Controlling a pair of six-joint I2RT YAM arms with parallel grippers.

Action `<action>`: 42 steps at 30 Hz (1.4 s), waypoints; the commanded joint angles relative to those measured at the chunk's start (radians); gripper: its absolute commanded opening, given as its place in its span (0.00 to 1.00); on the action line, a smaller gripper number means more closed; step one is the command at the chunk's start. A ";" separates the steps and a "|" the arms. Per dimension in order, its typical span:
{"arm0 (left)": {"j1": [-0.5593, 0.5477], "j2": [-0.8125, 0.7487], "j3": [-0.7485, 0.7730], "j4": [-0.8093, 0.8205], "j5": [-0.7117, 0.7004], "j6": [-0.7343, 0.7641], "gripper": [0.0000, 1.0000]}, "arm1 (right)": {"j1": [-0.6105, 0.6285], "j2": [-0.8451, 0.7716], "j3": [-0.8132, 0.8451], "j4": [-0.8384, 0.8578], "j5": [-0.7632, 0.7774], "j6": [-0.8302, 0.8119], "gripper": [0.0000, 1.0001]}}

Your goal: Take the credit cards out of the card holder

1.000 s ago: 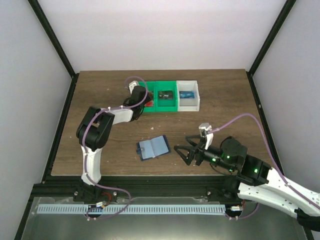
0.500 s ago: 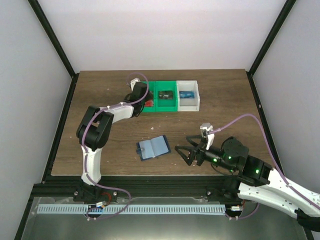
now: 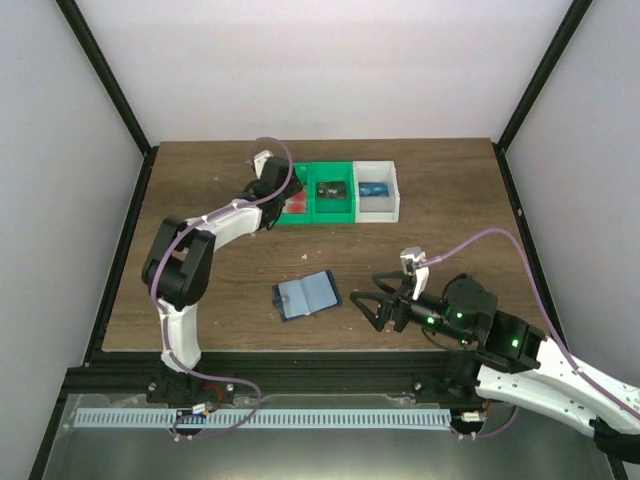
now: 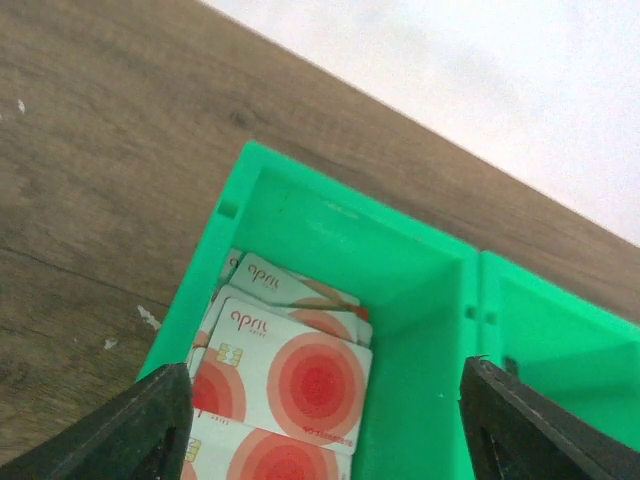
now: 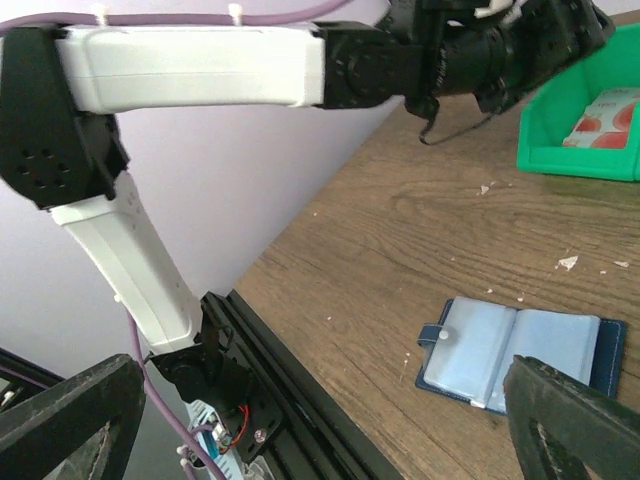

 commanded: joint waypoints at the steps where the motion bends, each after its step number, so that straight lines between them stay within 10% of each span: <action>1: 0.002 -0.117 -0.004 -0.056 -0.001 0.022 0.90 | -0.005 0.009 0.049 -0.037 0.034 0.027 1.00; 24: -0.009 -1.220 -0.548 -0.281 0.556 0.202 1.00 | -0.005 0.114 0.188 -0.190 0.352 0.166 1.00; 42: -0.009 -1.608 -0.718 -0.367 0.676 0.100 1.00 | -0.005 0.052 0.157 -0.261 0.434 0.273 1.00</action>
